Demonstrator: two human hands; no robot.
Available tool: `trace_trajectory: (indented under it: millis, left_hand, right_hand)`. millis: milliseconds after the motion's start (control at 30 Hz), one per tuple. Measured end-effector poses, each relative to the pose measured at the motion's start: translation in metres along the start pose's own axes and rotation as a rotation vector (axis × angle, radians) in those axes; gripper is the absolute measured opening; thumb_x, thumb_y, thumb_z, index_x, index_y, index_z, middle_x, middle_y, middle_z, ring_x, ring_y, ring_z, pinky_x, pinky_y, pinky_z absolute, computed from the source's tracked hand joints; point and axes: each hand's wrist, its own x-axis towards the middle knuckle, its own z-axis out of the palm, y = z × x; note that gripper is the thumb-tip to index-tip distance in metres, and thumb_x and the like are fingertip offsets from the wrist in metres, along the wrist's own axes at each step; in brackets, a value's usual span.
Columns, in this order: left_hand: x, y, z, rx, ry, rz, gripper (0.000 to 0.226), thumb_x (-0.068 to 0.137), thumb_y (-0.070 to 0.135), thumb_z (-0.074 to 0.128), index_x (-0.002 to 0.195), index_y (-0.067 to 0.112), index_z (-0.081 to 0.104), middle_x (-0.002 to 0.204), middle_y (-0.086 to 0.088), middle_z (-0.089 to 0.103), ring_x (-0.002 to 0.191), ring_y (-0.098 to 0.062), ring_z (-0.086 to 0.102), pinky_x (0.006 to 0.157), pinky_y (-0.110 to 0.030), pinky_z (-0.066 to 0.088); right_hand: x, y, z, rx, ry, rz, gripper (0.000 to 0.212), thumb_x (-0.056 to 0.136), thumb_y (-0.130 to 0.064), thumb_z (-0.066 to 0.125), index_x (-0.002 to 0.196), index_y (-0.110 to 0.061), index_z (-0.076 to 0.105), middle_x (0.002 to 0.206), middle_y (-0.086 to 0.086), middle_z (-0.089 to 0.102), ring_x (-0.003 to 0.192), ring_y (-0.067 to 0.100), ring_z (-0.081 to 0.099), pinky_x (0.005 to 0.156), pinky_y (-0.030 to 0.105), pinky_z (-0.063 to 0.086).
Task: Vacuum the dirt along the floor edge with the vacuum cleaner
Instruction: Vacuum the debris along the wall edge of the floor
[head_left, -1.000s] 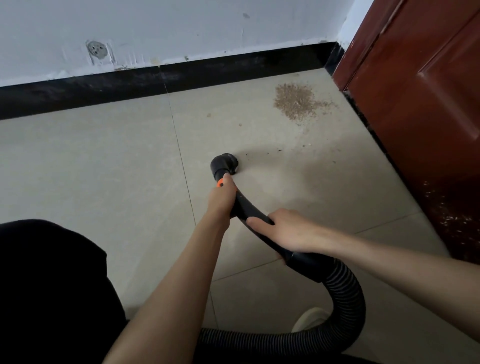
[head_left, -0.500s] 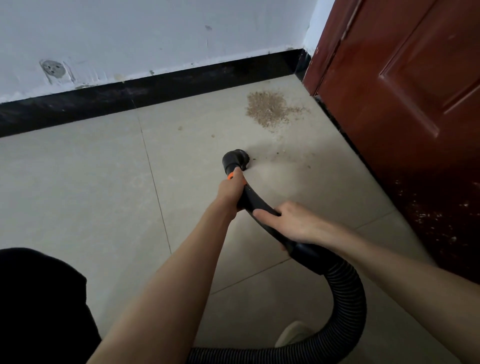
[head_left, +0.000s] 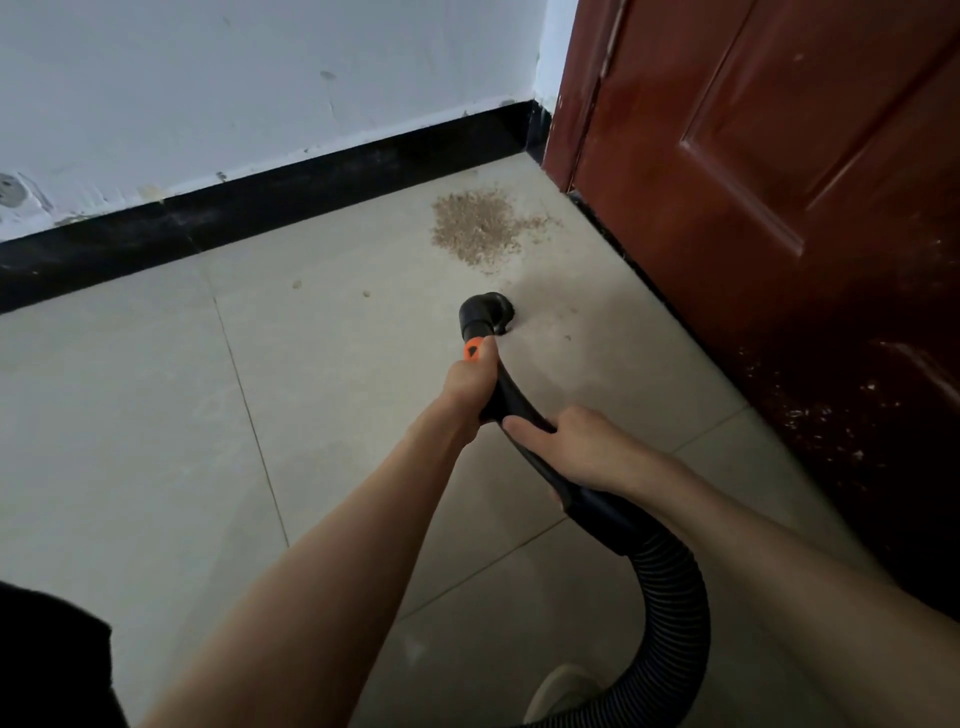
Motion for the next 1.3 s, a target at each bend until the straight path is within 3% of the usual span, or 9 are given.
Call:
trace_trajectory:
  millis: [233,333,500,600,733,833,1100,1200,1300]
  left_hand:
    - [-0.002,0.004,0.023,0.081,-0.067,0.017,0.039,0.099,0.039,0.042,0.109,0.002,0.044,0.083,-0.007,0.049,0.070,-0.019,0.052,0.064,-0.030,0.046]
    - [-0.007,-0.001,0.032,0.100,-0.103,0.023,0.039,0.099,0.039,0.042,0.108,0.002,0.045,0.080,-0.006,0.048,0.068,-0.018,0.051,0.059,-0.027,0.045]
    - [-0.011,-0.011,0.045,0.106,-0.143,0.016,0.042,0.099,0.041,0.042,0.111,0.001,0.045,0.083,-0.007,0.049,0.072,-0.019,0.052,0.077,-0.034,0.045]
    - [-0.008,-0.009,0.050,0.104,-0.152,0.023,0.040,0.098,0.041,0.043,0.108,0.002,0.045,0.085,-0.007,0.050,0.073,-0.019,0.053,0.080,-0.035,0.046]
    - [-0.005,-0.006,0.054,0.138,-0.171,0.033,0.043,0.098,0.044,0.043,0.105,0.002,0.046,0.084,-0.007,0.052,0.075,-0.021,0.054,0.083,-0.036,0.047]
    - [-0.003,-0.003,0.058,0.153,-0.186,0.036,0.043,0.098,0.043,0.045,0.105,0.001,0.046,0.084,-0.007,0.052,0.075,-0.020,0.054,0.078,-0.035,0.047]
    - [0.007,0.001,0.046,0.240,-0.064,0.125,0.053,0.096,0.041,0.050,0.117,-0.008,0.052,0.093,-0.013,0.059,0.085,-0.025,0.060,0.071,-0.032,0.052]
    - [0.009,-0.005,0.024,0.210,-0.001,0.120,0.048,0.096,0.042,0.049,0.109,-0.004,0.051,0.085,-0.009,0.059,0.080,-0.022,0.060,0.072,-0.031,0.050]
    - [0.008,-0.006,0.007,0.121,0.036,0.104,0.054,0.098,0.042,0.044,0.120,-0.007,0.048,0.097,-0.012,0.057,0.087,-0.023,0.058,0.075,-0.031,0.047]
  right_hand:
    - [-0.009,0.016,-0.010,0.131,0.025,0.040,0.056,0.094,-0.058,0.045,0.066,-0.012,0.061,0.044,-0.001,0.061,0.054,0.017,0.063,0.072,0.035,0.055]
    - [-0.017,0.020,-0.013,0.116,0.054,0.057,0.056,0.095,-0.057,0.044,0.063,-0.013,0.059,0.057,0.001,0.061,0.061,0.019,0.061,0.071,0.033,0.051]
    - [-0.031,0.028,-0.014,0.140,0.053,0.100,0.056,0.095,-0.058,0.045,0.065,-0.012,0.057,0.063,0.004,0.060,0.065,0.022,0.061,0.073,0.036,0.053]
    - [-0.029,0.030,-0.016,0.116,0.078,0.109,0.054,0.095,-0.058,0.044,0.068,-0.013,0.055,0.068,0.004,0.058,0.066,0.022,0.058,0.062,0.032,0.046]
    - [-0.021,0.032,-0.017,0.163,0.086,0.115,0.057,0.096,-0.057,0.043,0.069,-0.010,0.058,0.069,0.008,0.061,0.077,0.029,0.065,0.081,0.040,0.054]
    - [-0.011,0.037,-0.017,0.223,0.109,0.096,0.057,0.096,-0.056,0.044,0.067,-0.009,0.058,0.062,0.008,0.063,0.066,0.026,0.065,0.079,0.041,0.055]
    - [0.015,0.052,-0.005,0.359,0.107,0.027,0.054,0.094,-0.057,0.047,0.067,-0.012,0.061,0.050,0.004,0.066,0.047,0.015,0.066,0.054,0.024,0.050]
    - [0.022,0.043,0.004,0.292,0.084,-0.030,0.053,0.092,-0.060,0.048,0.067,-0.015,0.060,0.051,0.001,0.065,0.055,0.019,0.068,0.058,0.030,0.052]
    - [0.032,0.027,0.014,0.168,0.063,-0.076,0.053,0.091,-0.063,0.045,0.069,-0.016,0.056,0.064,0.003,0.064,0.064,0.025,0.066,0.065,0.036,0.052]
